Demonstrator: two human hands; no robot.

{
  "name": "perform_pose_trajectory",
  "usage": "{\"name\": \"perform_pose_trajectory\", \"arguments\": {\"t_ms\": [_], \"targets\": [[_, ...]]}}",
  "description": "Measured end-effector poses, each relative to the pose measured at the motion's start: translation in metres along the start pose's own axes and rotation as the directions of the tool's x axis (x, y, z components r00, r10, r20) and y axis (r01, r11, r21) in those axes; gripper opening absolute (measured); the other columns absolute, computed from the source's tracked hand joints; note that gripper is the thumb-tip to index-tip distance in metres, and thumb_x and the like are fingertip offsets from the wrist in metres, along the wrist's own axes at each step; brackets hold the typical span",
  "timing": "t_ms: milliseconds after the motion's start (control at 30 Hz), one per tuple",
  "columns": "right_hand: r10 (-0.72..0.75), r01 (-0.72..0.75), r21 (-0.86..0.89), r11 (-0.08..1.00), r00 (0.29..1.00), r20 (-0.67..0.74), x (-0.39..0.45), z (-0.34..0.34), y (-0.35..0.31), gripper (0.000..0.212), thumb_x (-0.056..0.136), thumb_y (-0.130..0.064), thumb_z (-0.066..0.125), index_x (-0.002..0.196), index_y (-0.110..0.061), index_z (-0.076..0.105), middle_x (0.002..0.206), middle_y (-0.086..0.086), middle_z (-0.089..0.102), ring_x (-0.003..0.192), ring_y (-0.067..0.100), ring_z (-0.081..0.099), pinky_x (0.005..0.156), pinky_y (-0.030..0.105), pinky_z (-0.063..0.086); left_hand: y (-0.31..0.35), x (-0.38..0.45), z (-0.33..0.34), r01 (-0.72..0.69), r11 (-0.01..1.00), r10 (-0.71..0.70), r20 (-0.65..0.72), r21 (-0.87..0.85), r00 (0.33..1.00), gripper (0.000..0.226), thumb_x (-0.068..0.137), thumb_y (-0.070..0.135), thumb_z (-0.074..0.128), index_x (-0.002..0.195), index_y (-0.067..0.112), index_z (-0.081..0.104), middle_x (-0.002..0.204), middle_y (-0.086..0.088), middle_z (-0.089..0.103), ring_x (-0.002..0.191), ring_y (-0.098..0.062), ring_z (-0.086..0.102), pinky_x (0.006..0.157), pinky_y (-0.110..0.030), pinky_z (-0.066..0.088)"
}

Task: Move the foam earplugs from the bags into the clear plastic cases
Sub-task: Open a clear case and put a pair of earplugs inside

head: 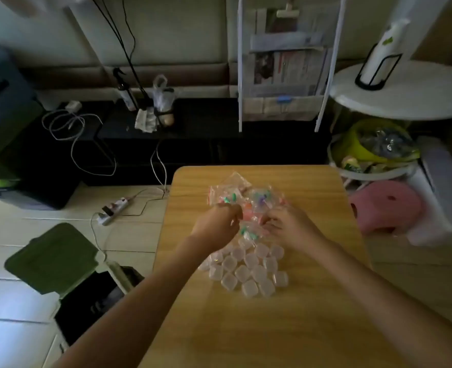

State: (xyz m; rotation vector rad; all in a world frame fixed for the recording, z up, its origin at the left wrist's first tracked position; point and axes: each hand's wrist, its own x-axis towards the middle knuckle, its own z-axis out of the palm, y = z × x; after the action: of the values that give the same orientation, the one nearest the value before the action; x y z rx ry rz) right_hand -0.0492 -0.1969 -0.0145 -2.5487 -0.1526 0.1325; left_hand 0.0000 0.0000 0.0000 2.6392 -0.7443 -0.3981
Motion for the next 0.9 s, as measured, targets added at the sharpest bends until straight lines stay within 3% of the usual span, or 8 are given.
{"name": "perform_pose_trajectory", "arguments": {"t_ms": [100, 200, 367, 533, 667, 767, 833, 900], "targets": [[-0.064, 0.063, -0.014, 0.998, 0.996, -0.064, -0.001, 0.049, 0.04, 0.016, 0.082, -0.021, 0.074, 0.097, -0.021, 0.073, 0.109, -0.008, 0.068, 0.108, 0.01, 0.056, 0.096, 0.043, 0.046, -0.025, 0.004, 0.051, -0.078, 0.993, 0.081, -0.032, 0.084, 0.996, 0.024, 0.092, 0.024, 0.051, 0.115, 0.021, 0.06, 0.117, 0.001, 0.06, 0.111, -0.02, 0.051, 0.089, -0.032, 0.042], [-0.069, 0.063, -0.048, 0.997, 0.987, -0.142, -0.002, 0.087, 0.074, 0.03, 0.084, -0.036, 0.07, 0.113, -0.028, 0.067, 0.123, -0.01, 0.062, 0.121, 0.013, 0.049, 0.098, 0.044, 0.043, -0.043, 0.013, 0.098, -0.181, 0.976, 0.196, -0.119, 0.119, 0.973, 0.033, 0.091, 0.033, 0.051, 0.121, 0.023, 0.059, 0.125, 0.001, 0.058, 0.117, -0.021, 0.049, 0.097, -0.035, 0.037], [-0.237, 0.18, -0.208, 0.961, 0.926, -0.294, 0.014, 0.124, 0.095, 0.057, 0.081, -0.064, 0.051, 0.125, -0.028, 0.059, 0.123, -0.008, 0.062, 0.12, 0.012, 0.047, 0.094, 0.03, 0.03, -0.057, 0.038, 0.14, -0.309, 0.932, 0.353, -0.275, 0.191, 0.894, 0.037, 0.081, 0.042, 0.049, 0.108, 0.022, 0.063, 0.106, 0.005, 0.064, 0.098, -0.02, 0.055, 0.087, -0.034, 0.038], [-0.382, 0.262, -0.322, 0.91, 0.832, -0.401, 0.028, 0.151, 0.1, 0.043, 0.081, -0.053, 0.052, 0.109, -0.024, 0.068, 0.105, -0.008, 0.068, 0.103, 0.015, 0.053, 0.084, 0.031, 0.028, -0.075, 0.045, 0.159, -0.362, 0.912, 0.409, -0.381, 0.191, 0.829, 0.033, 0.081, 0.039, 0.05, 0.102, 0.02, 0.066, 0.099, 0.002, 0.062, 0.094, -0.021, 0.053, 0.085, -0.036, 0.041], [-0.34, 0.25, -0.277, 0.928, 0.872, -0.353, 0.032, 0.151, 0.097, 0.035, 0.08, -0.053, 0.057, 0.103, -0.029, 0.068, 0.1, -0.011, 0.068, 0.1, 0.015, 0.058, 0.078, 0.025, 0.023, -0.08, 0.041, 0.16, -0.381, 0.924, 0.355, -0.429, 0.026, 0.831, 0.032, 0.079, 0.037, 0.055, 0.1, 0.015, 0.066, 0.098, -0.001, 0.065, 0.101, -0.02, 0.055, 0.083, -0.034, 0.046], [-0.295, 0.225, -0.222, 0.949, 0.885, -0.36, 0.028, 0.145, 0.089, 0.025, 0.078, -0.039, 0.072, 0.102, -0.03, 0.072, 0.095, -0.008, 0.071, 0.101, 0.018, 0.06, 0.088, 0.032, 0.029, -0.081, 0.032, 0.158, -0.337, 0.941, 0.293, -0.44, -0.023, 0.849, 0.028, 0.081, 0.026, 0.066, 0.108, 0.018, 0.064, 0.104, 0.005, 0.059, 0.109, -0.016, 0.051, 0.086, -0.029, 0.042], [-0.258, 0.203, -0.17, 0.964, 0.862, -0.435, 0.022, 0.141, 0.082, 0.019, 0.078, -0.033, 0.073, 0.097, -0.028, 0.075, 0.091, -0.007, 0.073, 0.096, 0.016, 0.062, 0.098, 0.038, 0.031, -0.079, 0.025, 0.157, -0.33, 0.944, 0.293, -0.443, -0.008, 0.847, 0.031, 0.083, 0.022, 0.068, 0.113, 0.02, 0.062, 0.105, 0.013, 0.053, 0.111, -0.011, 0.047, 0.086, -0.02, 0.035], [-0.178, 0.163, -0.073, 0.984, 0.862, -0.475, 0.013, 0.138, 0.073, 0.016, 0.082, -0.029, 0.071, 0.097, -0.026, 0.075, 0.091, -0.01, 0.072, 0.093, 0.006, 0.059, 0.103, 0.037, 0.035, -0.076, 0.02, 0.155, -0.314, 0.949, 0.271, -0.462, -0.018, 0.845, 0.034, 0.084, 0.021, 0.067, 0.118, 0.021, 0.059, 0.113, 0.012, 0.057, 0.114, -0.011, 0.048, 0.09, -0.019, 0.034]]}}
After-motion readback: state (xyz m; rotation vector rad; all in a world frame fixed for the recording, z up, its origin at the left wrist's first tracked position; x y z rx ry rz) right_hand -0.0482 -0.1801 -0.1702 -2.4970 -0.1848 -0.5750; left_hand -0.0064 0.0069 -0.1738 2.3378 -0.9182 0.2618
